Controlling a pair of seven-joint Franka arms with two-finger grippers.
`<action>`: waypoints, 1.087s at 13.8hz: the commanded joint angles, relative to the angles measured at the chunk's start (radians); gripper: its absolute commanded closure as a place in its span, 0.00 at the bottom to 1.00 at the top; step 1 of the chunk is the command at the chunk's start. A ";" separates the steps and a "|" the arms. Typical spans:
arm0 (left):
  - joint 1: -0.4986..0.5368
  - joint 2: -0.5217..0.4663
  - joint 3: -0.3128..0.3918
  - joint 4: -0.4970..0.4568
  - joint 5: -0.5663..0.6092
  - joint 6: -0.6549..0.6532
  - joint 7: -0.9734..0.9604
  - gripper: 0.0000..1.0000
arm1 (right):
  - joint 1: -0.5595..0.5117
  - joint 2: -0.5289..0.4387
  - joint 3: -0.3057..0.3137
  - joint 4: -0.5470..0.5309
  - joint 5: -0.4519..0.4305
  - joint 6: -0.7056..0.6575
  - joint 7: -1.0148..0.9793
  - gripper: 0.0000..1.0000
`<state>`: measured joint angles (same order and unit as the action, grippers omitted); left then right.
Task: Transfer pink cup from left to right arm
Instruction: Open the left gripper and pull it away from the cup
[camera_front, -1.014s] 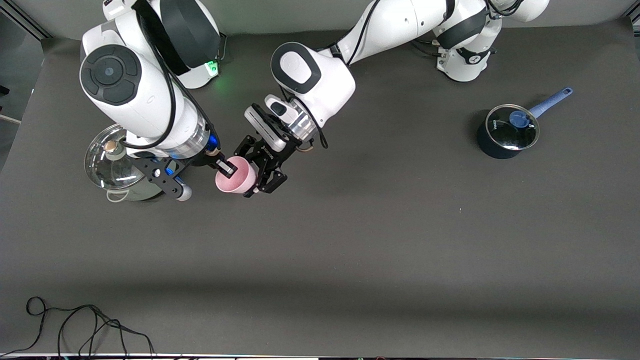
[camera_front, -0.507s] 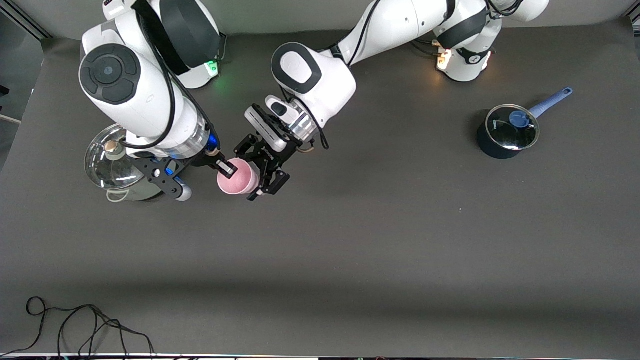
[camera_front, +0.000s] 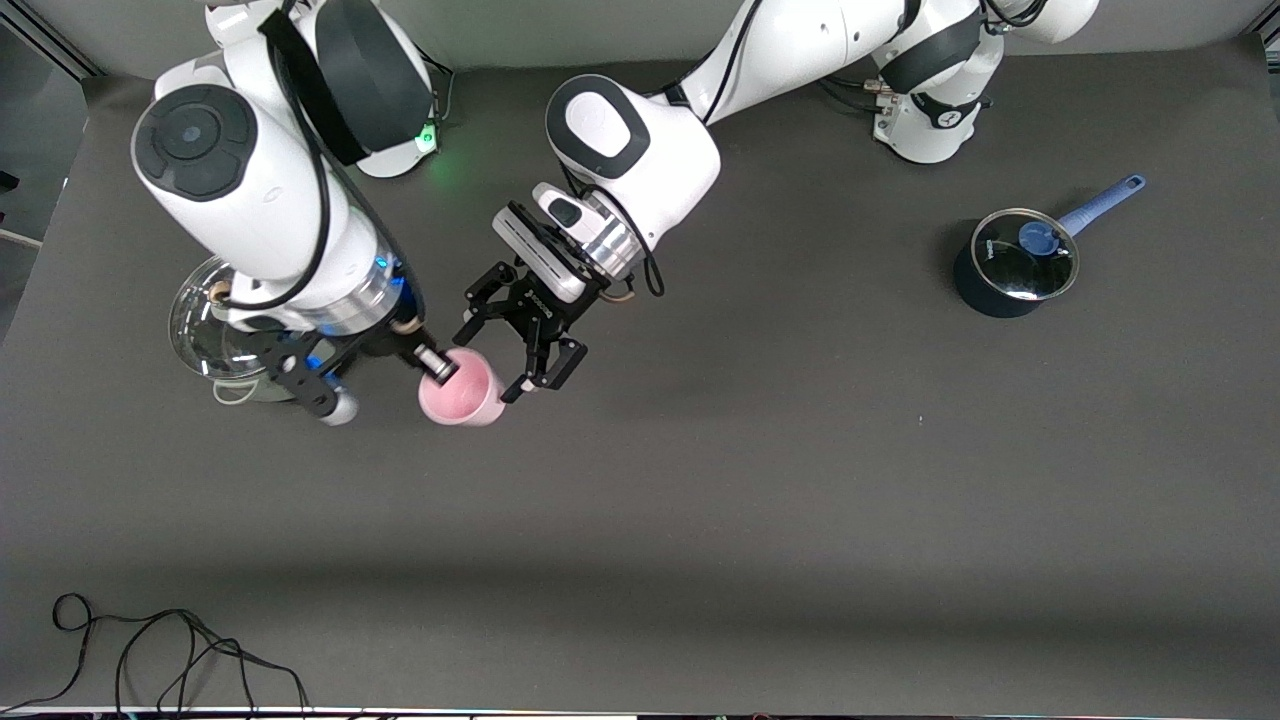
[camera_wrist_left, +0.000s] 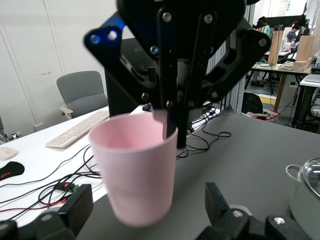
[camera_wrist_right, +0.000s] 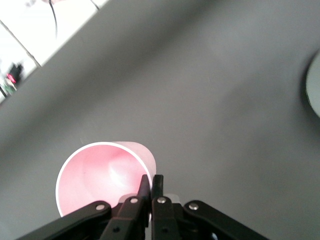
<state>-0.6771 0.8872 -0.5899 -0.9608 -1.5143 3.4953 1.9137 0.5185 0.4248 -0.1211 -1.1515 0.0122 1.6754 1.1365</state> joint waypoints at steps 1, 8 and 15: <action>0.056 -0.031 0.007 -0.085 0.040 -0.016 -0.024 0.00 | -0.041 0.017 -0.003 0.016 -0.081 0.075 0.000 1.00; 0.416 -0.310 0.009 -0.481 0.117 -0.577 -0.024 0.00 | -0.314 0.008 -0.003 0.016 -0.094 0.158 -0.242 1.00; 0.691 -0.543 0.013 -0.756 0.178 -1.026 -0.031 0.00 | -0.616 -0.009 -0.006 -0.022 0.081 0.052 -0.965 1.00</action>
<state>-0.0542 0.4261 -0.5813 -1.6179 -1.3864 2.5790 1.9116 -0.0614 0.4297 -0.1358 -1.1499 0.0486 1.7587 0.3447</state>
